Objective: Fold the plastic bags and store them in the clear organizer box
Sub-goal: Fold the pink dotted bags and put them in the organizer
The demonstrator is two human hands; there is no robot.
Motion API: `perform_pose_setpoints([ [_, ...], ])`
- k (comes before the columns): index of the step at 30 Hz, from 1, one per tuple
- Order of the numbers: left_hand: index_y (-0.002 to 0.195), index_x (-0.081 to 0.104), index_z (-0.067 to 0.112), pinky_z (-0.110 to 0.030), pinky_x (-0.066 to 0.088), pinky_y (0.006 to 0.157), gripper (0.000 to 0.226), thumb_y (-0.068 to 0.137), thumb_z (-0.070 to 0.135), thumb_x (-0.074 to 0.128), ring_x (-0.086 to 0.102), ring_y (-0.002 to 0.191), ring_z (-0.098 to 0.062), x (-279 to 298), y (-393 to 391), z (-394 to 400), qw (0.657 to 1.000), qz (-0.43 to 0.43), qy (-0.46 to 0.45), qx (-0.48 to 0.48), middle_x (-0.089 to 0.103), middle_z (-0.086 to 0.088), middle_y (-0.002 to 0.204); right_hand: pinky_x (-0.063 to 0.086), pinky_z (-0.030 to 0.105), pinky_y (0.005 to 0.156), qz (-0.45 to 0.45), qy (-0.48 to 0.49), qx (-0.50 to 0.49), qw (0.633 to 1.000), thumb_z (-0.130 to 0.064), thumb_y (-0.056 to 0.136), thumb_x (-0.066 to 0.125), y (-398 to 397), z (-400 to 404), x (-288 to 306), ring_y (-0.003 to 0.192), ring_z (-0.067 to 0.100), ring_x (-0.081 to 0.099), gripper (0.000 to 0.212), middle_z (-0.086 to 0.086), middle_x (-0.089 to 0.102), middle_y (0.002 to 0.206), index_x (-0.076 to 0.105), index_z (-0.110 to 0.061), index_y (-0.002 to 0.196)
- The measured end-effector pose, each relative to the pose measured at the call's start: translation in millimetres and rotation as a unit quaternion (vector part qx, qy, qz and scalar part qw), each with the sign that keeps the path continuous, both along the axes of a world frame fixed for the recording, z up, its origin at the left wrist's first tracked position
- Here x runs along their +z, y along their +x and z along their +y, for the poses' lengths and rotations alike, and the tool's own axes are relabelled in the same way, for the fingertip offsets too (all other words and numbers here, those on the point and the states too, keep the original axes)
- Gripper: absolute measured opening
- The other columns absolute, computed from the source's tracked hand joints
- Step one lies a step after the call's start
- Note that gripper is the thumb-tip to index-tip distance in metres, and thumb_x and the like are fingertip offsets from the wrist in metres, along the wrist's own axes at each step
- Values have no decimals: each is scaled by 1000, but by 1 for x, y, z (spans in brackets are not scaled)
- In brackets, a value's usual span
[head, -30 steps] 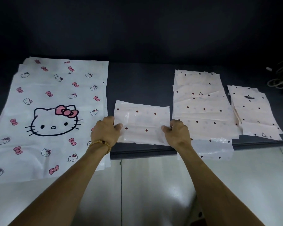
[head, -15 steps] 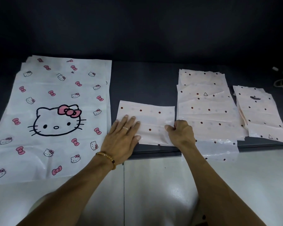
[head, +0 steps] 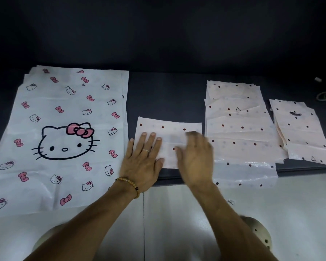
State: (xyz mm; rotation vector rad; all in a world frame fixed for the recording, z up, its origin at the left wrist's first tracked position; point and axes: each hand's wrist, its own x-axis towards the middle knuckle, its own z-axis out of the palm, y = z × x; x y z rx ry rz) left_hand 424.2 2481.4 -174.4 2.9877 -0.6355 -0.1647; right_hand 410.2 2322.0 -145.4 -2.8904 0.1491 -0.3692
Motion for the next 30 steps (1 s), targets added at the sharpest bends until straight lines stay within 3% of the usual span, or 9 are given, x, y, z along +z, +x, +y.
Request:
perform_pose_setpoints([
  [3,151,8,16,-49,0,118,65,93,46,1,-3,146,-28,-2,-2,3,1000,-1,5,-2,4,-7,159,21,46,118,120,38,163,979,-19,94,52,-9,23,-19,145,28,20,56,13,28,155,34,-9,146],
  [5,151,8,15,-48,1,118,66,93,47,3,-2,146,-28,-3,-3,7,1000,-3,8,-3,4,-9,159,6,45,120,153,8,174,973,-28,101,36,-8,15,-30,148,21,-3,57,6,6,160,15,-14,152],
  [7,151,5,15,-48,-1,117,66,94,48,6,-5,146,-28,-4,-5,11,1000,4,10,-3,0,-9,159,4,44,120,152,-26,179,972,-34,103,25,-10,0,-32,147,19,-8,55,3,1,160,9,-16,153],
  [13,151,-5,18,-48,-3,117,66,96,50,11,-10,145,-28,-6,-3,11,1000,0,20,-3,-8,-7,159,7,38,121,181,-68,171,966,-37,101,12,-22,-58,-20,148,18,1,57,2,4,159,11,-13,152],
  [15,151,0,20,-51,-1,117,64,96,50,15,-7,145,-30,-4,-3,11,1000,-2,25,-6,-3,-10,159,12,39,120,172,-78,163,968,-35,102,11,-28,-71,-11,146,25,12,57,9,17,158,24,-7,149],
  [19,146,30,28,-53,6,115,52,96,44,31,10,143,-39,5,-2,6,999,-8,23,-24,16,-20,155,41,46,105,125,-59,193,971,-39,95,49,-36,-70,1,131,32,45,47,13,51,139,56,-9,131],
  [22,144,28,31,-50,4,115,52,96,50,25,6,143,-39,8,0,6,999,2,38,-36,13,-21,156,56,39,86,129,-74,235,960,-30,84,70,-32,-58,3,117,28,58,33,10,61,126,66,-13,112],
  [26,146,21,33,-52,4,116,74,84,74,19,-3,144,-38,8,0,9,998,23,43,-37,5,-19,157,59,42,75,133,-103,253,953,-18,84,71,-26,-56,4,116,31,59,24,15,63,123,69,-8,106],
  [30,147,19,34,-51,7,115,72,85,72,23,-1,143,-39,7,3,9,998,18,51,-44,6,-20,157,59,42,77,158,-104,263,946,-20,86,70,-25,-58,8,120,30,56,22,14,60,128,68,-10,105],
])
